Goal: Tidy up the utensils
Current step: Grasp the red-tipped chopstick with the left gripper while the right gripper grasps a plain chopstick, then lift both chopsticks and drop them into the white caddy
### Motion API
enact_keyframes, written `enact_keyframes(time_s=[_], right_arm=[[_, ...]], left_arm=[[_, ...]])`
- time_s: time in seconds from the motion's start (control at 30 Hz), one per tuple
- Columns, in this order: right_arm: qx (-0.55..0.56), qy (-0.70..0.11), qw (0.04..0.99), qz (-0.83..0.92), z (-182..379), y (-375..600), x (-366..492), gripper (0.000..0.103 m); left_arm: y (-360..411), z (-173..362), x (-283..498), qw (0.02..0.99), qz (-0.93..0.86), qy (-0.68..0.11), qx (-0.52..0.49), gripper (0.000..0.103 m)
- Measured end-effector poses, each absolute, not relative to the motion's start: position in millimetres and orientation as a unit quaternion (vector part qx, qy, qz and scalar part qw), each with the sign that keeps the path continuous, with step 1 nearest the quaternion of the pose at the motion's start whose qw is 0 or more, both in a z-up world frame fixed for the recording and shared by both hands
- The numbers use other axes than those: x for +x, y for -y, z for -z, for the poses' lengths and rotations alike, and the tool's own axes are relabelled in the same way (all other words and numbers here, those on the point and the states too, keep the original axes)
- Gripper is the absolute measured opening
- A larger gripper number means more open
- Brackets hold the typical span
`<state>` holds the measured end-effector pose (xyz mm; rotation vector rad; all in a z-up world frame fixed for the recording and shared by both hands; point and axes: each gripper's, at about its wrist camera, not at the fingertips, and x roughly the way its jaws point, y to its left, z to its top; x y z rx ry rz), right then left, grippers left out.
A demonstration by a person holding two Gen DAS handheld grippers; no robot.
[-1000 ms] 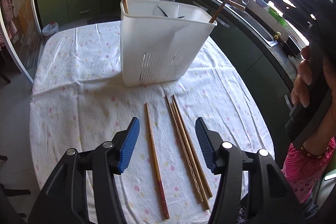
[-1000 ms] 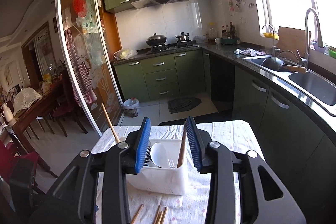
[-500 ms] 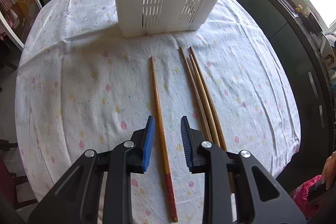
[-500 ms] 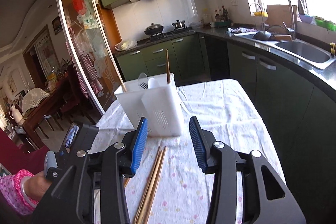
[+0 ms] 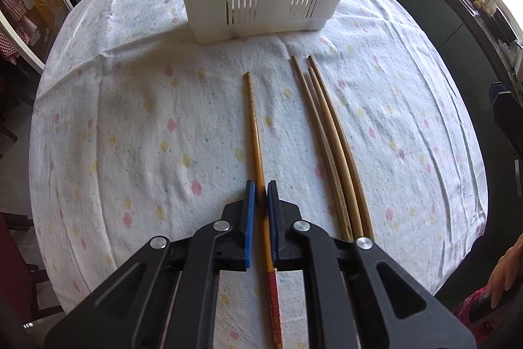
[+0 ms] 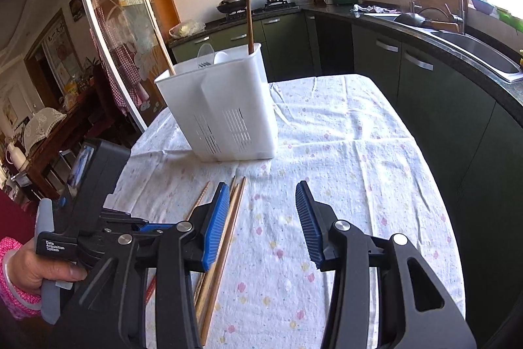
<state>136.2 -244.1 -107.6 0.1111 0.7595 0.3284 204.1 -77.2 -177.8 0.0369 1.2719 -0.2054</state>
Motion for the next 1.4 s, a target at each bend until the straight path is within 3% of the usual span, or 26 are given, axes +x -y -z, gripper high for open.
enact_keyframes(time_s=[0.3,0.93,1.33,1.4], right_arm=[[0.004,-0.486,0.854,-0.188,174,197,170,0.036],[-0.080,-0.498,0.847,-0.168,186,159,168,0.037],[-0.084,-0.506,0.839,-0.181,186,150,183,0.025],[-0.073,-0.507,0.838,-0.187,186,156,183,0.016]], left_arm=[[49,177,206,0.805,0.083,-0.587,0.001,0.007],[38,174,197,0.812,0.094,-0.577,-0.003,0.008],[42,175,197,0.814,0.093,-0.573,0.000,0.008],[40,175,197,0.813,0.096,-0.574,-0.007,0.008]])
